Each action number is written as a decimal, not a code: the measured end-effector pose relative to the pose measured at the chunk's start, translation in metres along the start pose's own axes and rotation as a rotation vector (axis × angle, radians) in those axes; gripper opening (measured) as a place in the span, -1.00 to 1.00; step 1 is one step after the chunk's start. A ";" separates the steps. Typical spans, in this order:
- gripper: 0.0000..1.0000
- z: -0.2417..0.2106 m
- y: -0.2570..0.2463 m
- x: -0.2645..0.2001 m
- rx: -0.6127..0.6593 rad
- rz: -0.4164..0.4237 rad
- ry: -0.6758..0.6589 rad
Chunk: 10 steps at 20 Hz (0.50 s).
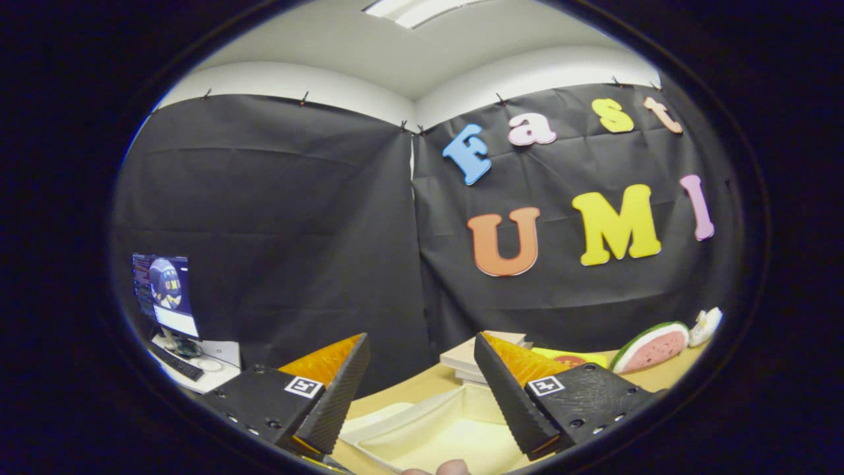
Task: Open the storage box then place both shoes into the box .Put the left shoe in first, then the right shoe, with the right side of both shoes facing outward in a uniform manner.
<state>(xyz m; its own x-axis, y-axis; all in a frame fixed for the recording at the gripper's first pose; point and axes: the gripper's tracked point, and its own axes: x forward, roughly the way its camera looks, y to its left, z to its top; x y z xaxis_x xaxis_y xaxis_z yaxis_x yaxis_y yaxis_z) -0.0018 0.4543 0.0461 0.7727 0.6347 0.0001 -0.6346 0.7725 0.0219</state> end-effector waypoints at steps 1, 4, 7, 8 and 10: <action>0.93 -0.001 -0.018 -0.011 -0.005 -0.024 0.001; 0.93 -0.004 -0.069 -0.048 0.000 -0.072 0.005; 0.93 -0.006 -0.131 -0.087 0.001 -0.163 0.012; 0.93 -0.008 -0.153 -0.100 -0.004 -0.204 0.014; 0.93 -0.015 -0.197 -0.128 -0.028 -0.299 0.022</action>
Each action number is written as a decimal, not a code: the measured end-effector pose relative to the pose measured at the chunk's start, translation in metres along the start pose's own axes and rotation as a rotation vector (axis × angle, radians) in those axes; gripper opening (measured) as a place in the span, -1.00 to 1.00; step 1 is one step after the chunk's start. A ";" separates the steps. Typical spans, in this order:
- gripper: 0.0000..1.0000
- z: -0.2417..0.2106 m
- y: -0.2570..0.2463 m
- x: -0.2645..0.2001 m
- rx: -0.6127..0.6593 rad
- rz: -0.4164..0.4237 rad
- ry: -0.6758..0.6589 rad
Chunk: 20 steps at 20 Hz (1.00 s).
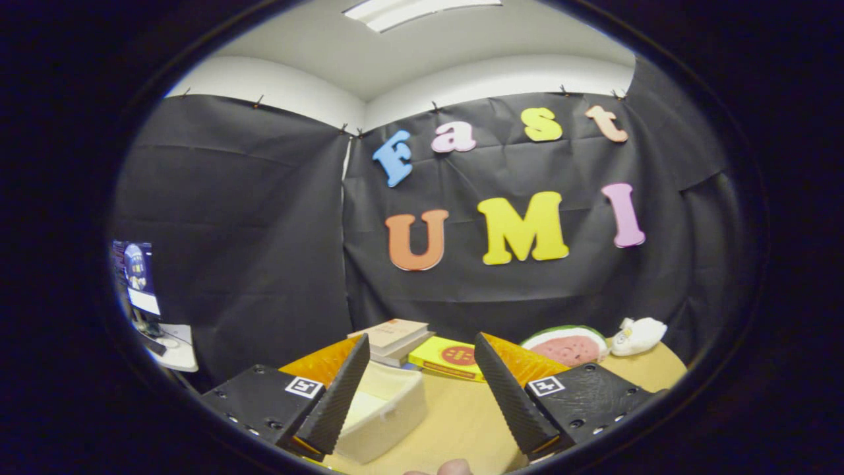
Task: Open the storage box then place both shoes into the box .Put the left shoe in first, then the right shoe, with the right side of both shoes facing outward in a uniform manner.
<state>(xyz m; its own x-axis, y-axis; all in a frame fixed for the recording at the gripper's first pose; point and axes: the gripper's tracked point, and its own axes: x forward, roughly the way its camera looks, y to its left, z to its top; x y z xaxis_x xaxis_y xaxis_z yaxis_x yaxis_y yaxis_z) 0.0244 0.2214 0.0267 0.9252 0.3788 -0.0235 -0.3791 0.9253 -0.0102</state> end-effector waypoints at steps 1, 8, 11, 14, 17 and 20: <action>0.93 -0.006 -0.025 -0.007 -0.027 -0.049 0.010; 0.93 -0.076 -0.134 -0.038 -0.060 -0.202 0.189; 0.93 -0.120 -0.158 -0.046 -0.009 -0.230 0.314; 0.93 -0.178 -0.172 -0.050 0.072 -0.238 0.504; 0.92 -0.216 -0.181 -0.054 0.078 -0.259 0.621; 0.92 -0.239 -0.184 -0.053 0.105 -0.266 0.671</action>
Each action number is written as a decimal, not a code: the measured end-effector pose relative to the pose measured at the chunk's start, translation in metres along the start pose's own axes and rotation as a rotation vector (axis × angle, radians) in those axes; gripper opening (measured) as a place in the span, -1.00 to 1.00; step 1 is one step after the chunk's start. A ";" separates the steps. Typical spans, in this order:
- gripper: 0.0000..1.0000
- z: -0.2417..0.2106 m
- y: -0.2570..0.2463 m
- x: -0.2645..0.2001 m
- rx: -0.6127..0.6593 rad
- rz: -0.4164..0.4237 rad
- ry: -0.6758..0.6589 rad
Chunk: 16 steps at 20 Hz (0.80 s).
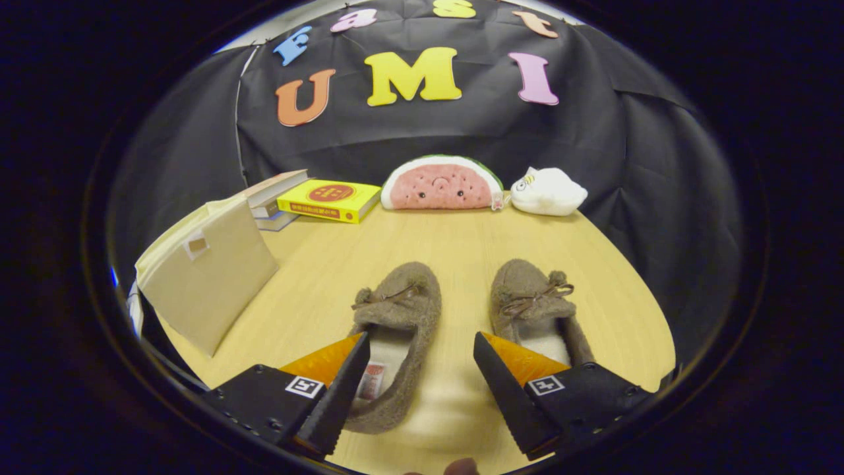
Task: Open the storage box then place both shoes into the box .Put the left shoe in first, then the right shoe, with the right side of both shoes facing outward in a uniform manner.
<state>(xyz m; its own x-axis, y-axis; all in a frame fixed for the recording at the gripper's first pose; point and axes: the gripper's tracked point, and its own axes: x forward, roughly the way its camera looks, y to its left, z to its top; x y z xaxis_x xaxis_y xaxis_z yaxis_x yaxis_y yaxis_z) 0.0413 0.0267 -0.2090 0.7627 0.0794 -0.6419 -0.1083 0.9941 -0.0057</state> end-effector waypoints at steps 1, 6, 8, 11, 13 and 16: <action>0.92 -0.003 0.001 0.005 0.018 0.004 0.010; 0.05 -0.018 0.018 0.023 0.125 0.059 0.074; -0.36 -0.017 0.006 0.026 0.147 0.013 0.068; -1.00 -0.018 0.020 0.021 0.242 0.076 0.096; -1.00 -0.017 0.019 0.020 0.280 0.083 0.090; -1.00 -0.015 0.027 0.013 0.320 0.100 0.075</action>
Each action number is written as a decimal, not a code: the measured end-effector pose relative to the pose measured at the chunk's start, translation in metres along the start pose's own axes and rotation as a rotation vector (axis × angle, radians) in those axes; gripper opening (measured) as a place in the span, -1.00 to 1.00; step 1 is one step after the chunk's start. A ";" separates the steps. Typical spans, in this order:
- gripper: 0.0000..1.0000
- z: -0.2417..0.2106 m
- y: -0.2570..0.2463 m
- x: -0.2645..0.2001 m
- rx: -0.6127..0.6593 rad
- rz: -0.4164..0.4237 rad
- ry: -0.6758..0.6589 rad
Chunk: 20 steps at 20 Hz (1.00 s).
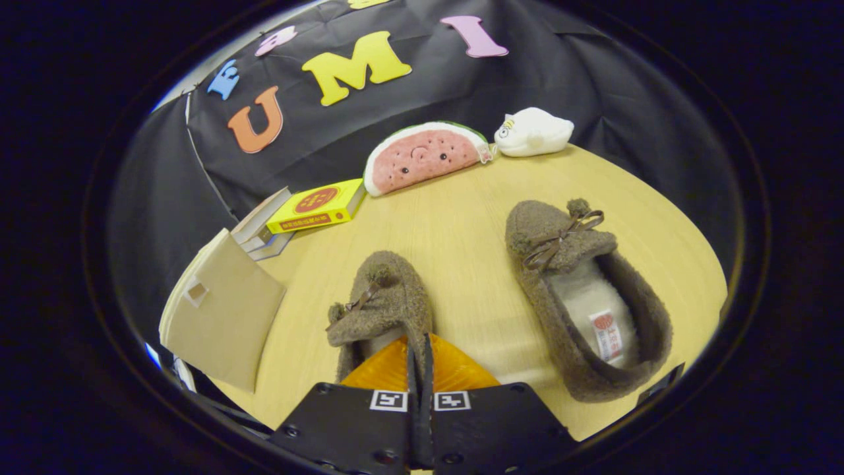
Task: Open the storage box then place both shoes into the box .Put the left shoe in first, then the right shoe, with the right side of both shoes facing outward in a uniform manner.
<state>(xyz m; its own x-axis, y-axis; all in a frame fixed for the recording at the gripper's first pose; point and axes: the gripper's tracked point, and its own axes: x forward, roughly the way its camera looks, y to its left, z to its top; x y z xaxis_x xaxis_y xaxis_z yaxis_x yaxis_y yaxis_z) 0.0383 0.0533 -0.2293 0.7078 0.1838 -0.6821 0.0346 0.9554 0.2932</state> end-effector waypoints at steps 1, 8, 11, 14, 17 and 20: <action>-1.00 0.000 0.006 -0.003 0.016 0.019 0.003; -1.00 0.015 0.067 -0.025 0.087 0.124 -0.020; -1.00 0.036 0.108 -0.044 0.108 0.170 -0.041; -1.00 0.054 0.158 -0.066 0.163 0.231 -0.075; -1.00 0.068 0.216 -0.077 0.176 0.276 -0.100; -1.00 0.069 0.273 -0.077 0.180 0.308 -0.112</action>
<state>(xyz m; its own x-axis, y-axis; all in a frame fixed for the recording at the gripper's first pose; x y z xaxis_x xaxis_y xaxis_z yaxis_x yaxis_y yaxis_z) 0.0418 0.2836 -0.0502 0.7770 0.4199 -0.4690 -0.0753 0.8017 0.5930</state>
